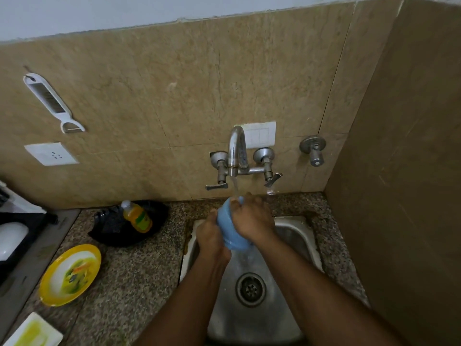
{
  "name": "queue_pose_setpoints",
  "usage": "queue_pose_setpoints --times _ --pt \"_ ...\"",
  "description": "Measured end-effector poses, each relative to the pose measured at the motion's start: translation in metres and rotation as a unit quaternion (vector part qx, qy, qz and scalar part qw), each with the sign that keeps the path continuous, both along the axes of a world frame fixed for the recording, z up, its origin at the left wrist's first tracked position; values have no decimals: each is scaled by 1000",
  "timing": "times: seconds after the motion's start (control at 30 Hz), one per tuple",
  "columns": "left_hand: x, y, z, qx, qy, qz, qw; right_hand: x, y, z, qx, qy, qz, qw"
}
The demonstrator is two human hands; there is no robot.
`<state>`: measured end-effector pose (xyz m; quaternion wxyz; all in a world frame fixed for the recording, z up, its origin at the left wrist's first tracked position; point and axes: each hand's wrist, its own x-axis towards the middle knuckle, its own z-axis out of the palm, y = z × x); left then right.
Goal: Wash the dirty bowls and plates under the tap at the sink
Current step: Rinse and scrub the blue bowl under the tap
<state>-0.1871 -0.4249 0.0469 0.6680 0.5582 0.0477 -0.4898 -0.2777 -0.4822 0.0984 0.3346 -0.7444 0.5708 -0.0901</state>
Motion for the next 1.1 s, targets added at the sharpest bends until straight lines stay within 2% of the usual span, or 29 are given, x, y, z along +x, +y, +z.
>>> queue_pose_setpoints --times 0.07,0.1,0.13,0.2,0.23,0.27,0.33,0.4,0.5,0.57,0.7,0.83,0.97,1.03,1.1 --pt "4 2 11 -17 26 -17 999 -2 6 -1 -29 -30 52 998" --pt "6 2 17 -14 32 -19 999 -4 3 -4 -24 -78 54 995" --pt "9 1 20 -18 44 -19 999 -8 -2 -4 15 -163 19 986" --pt "13 -3 22 -29 75 -1 997 -15 -9 -4 157 -354 -86 918" --pt "13 -2 25 -34 94 11 995 -18 -11 -6 219 -409 -107 879" --pt "12 -3 25 -35 108 14 993 -19 -10 -5 261 -428 -107 859" --pt "8 -6 21 -26 116 18 993 -17 -7 -4 295 -432 -102 846" --pt "1 -4 23 -3 89 12 996 -13 -8 1 271 -434 -116 852" --pt "3 2 16 34 88 -22 995 -12 -10 8 172 -372 -96 907" --pt "7 5 17 48 106 -43 992 -16 -8 11 76 -314 -33 946" --pt "10 2 34 -9 128 -85 988 -28 -3 1 6 -264 78 961" --pt "8 -5 46 -15 36 -102 994 -46 -3 -12 20 -269 20 963" --pt "1 -11 54 -27 -75 -145 986 -61 -13 -14 40 -254 -17 966" --pt "-2 -12 53 -36 -105 -165 980 -67 -16 -11 39 -265 -18 963" --pt "-1 -11 53 -35 -102 -180 978 -72 -15 -8 -2 -251 18 968"
